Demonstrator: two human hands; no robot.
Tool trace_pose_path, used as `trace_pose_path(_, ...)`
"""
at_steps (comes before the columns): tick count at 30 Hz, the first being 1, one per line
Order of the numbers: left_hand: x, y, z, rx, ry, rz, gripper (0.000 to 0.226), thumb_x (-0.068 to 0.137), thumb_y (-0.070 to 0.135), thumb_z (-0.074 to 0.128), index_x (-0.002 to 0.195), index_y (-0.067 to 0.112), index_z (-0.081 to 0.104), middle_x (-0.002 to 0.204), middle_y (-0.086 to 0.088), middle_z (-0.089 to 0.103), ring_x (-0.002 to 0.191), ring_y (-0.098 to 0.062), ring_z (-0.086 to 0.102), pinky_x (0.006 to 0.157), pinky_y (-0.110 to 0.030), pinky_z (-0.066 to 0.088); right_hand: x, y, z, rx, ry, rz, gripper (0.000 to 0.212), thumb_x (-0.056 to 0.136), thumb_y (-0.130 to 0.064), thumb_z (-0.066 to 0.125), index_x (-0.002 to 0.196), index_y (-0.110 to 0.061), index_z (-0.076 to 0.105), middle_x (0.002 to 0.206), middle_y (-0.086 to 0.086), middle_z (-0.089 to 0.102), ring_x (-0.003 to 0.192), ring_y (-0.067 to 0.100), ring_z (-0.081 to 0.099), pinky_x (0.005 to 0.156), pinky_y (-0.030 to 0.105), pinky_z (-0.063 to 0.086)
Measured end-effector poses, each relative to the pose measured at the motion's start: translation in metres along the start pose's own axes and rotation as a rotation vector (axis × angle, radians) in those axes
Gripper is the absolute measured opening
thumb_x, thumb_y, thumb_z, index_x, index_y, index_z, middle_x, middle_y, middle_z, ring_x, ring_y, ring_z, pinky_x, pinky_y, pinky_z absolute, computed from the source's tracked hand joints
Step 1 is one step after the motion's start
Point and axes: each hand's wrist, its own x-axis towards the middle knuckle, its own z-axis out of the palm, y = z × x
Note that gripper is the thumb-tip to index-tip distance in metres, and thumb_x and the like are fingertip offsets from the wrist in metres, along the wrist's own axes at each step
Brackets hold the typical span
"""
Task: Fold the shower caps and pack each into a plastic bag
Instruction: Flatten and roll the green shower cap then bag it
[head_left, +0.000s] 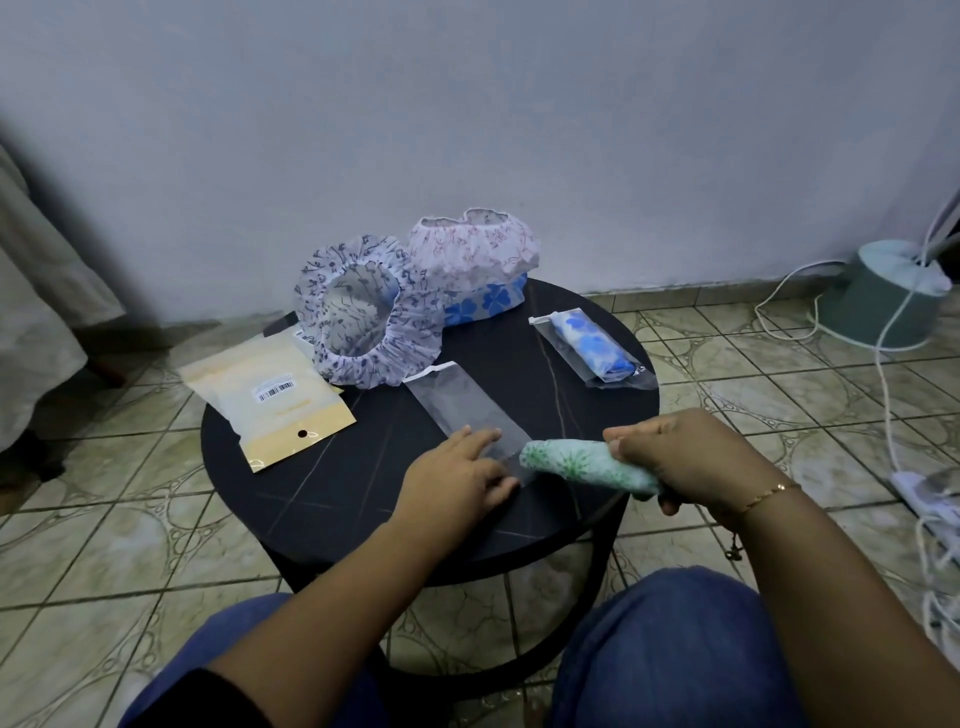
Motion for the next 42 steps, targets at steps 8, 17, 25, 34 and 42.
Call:
trace_pose_path(8, 0.002, -0.002, 0.011, 0.193, 0.053, 0.032, 0.043, 0.082, 0.043, 0.042, 0.069, 0.019, 0.076, 0.102, -0.004, 0.073, 0.078, -0.027, 0.070, 0.046, -0.026, 0.052, 0.001, 0.004, 0.005, 0.052, -0.013, 0.007, 0.010, 0.087, -0.009, 0.061, 0.086, -0.012, 0.070, 0.104, -0.003, 0.069, 0.043, 0.010, 0.048, 0.035, 0.021, 0.037)
trace_pose_path(17, 0.003, -0.002, 0.014, 0.183, 0.182, 0.041, 0.049, 0.078, 0.044, 0.043, 0.093, 0.013, 0.076, 0.105, -0.001, 0.073, 0.081, -0.021, 0.071, 0.048, -0.024, 0.052, 0.002, 0.013, 0.011, 0.107, -0.025, 0.030, 0.011, 0.086, -0.010, 0.062, 0.084, -0.014, 0.071, 0.096, -0.004, 0.069, 0.048, 0.013, 0.052, 0.038, 0.023, 0.038)
trace_pose_path(25, 0.003, -0.003, 0.014, 0.161, 0.192, 0.052, 0.048, 0.077, 0.044, 0.045, 0.098, 0.014, 0.075, 0.110, -0.001, 0.071, 0.083, -0.020, 0.071, 0.051, -0.024, 0.052, 0.002, 0.027, 0.049, 0.109, 0.060, -0.013, 0.017, 0.090, -0.016, 0.060, 0.106, -0.016, 0.068, 0.096, 0.000, 0.068, 0.075, 0.013, 0.062, 0.053, 0.022, 0.052)
trace_pose_path(34, 0.003, -0.003, 0.012, 0.134, 0.199, 0.078, 0.047, 0.076, 0.041, 0.047, 0.103, 0.012, 0.074, 0.113, -0.003, 0.070, 0.087, -0.019, 0.070, 0.051, -0.023, 0.052, 0.005, 0.028, 0.082, -0.039, 0.177, -0.033, 0.025, 0.094, -0.019, 0.051, 0.115, -0.018, 0.064, 0.106, 0.001, 0.063, 0.093, 0.020, 0.061, 0.080, 0.044, 0.055)
trace_pose_path(42, 0.003, -0.004, 0.014, 0.101, 0.210, 0.059, 0.048, 0.075, 0.039, 0.048, 0.103, 0.011, 0.074, 0.111, -0.001, 0.071, 0.086, -0.018, 0.070, 0.051, -0.024, 0.053, 0.013, 0.004, 0.085, 0.212, 0.048, 0.064, 0.028, 0.095, -0.008, 0.040, 0.096, 0.004, 0.065, 0.114, 0.027, 0.061, 0.108, 0.042, 0.057, 0.092, 0.051, 0.048)
